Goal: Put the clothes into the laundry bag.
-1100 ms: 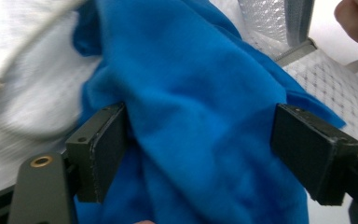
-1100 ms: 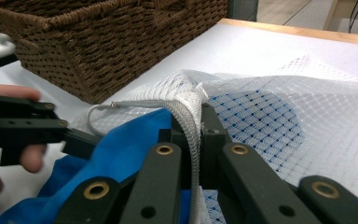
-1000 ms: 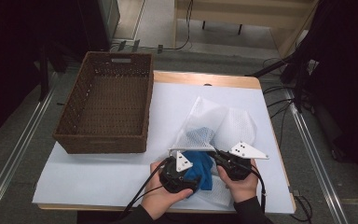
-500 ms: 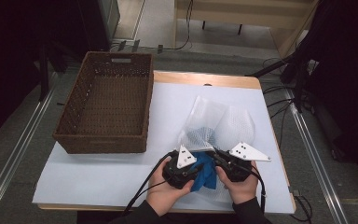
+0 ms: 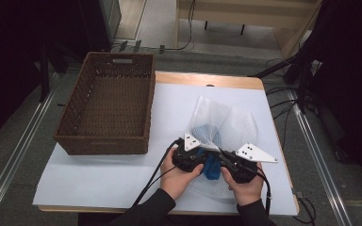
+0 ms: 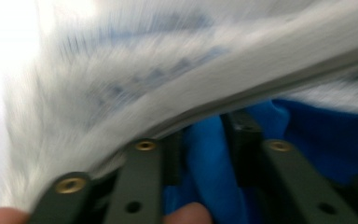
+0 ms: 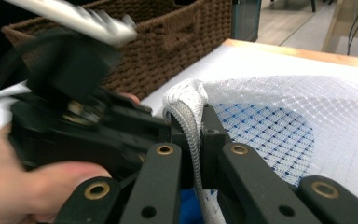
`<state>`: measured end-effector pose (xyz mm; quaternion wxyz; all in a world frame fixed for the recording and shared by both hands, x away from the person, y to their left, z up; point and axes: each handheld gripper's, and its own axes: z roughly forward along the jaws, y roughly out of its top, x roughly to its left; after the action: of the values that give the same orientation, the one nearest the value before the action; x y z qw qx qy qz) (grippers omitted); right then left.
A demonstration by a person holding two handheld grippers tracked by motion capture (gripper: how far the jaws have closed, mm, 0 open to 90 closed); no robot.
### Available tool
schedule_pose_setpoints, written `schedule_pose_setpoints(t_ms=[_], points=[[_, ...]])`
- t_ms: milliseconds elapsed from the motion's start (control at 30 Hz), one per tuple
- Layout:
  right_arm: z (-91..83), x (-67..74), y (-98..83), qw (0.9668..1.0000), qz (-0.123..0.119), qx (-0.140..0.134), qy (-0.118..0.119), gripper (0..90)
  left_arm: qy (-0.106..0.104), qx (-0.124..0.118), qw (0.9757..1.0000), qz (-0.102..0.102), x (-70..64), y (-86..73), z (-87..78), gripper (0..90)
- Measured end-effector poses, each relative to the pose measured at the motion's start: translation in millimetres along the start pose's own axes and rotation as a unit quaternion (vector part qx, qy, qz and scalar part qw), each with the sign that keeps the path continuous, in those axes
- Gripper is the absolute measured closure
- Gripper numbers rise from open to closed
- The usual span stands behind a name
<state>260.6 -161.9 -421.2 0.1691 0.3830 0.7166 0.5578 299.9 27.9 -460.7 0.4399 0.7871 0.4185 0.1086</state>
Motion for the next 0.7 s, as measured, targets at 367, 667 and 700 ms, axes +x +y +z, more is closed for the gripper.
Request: schedule_pose_setpoints(t_ms=[367,667,700], points=[[0.4,-6.9,-1.6,1.0000,0.006,0.003,-0.006,89.0,-0.025,-0.046,0.9983,0.027,-25.1,-13.9,-50.7,29.9],[4.1,-3.9,-4.0,0.9999,0.005,0.009,-0.003,89.0,0.048,0.048,0.9973,0.029,-50.9,-32.6,-0.9,12.0],[4.5,-3.9,-4.6,0.9999,0.005,0.010,-0.003,89.0,0.055,0.044,0.9972,0.024,-51.4,-32.0,-0.2,12.1]])
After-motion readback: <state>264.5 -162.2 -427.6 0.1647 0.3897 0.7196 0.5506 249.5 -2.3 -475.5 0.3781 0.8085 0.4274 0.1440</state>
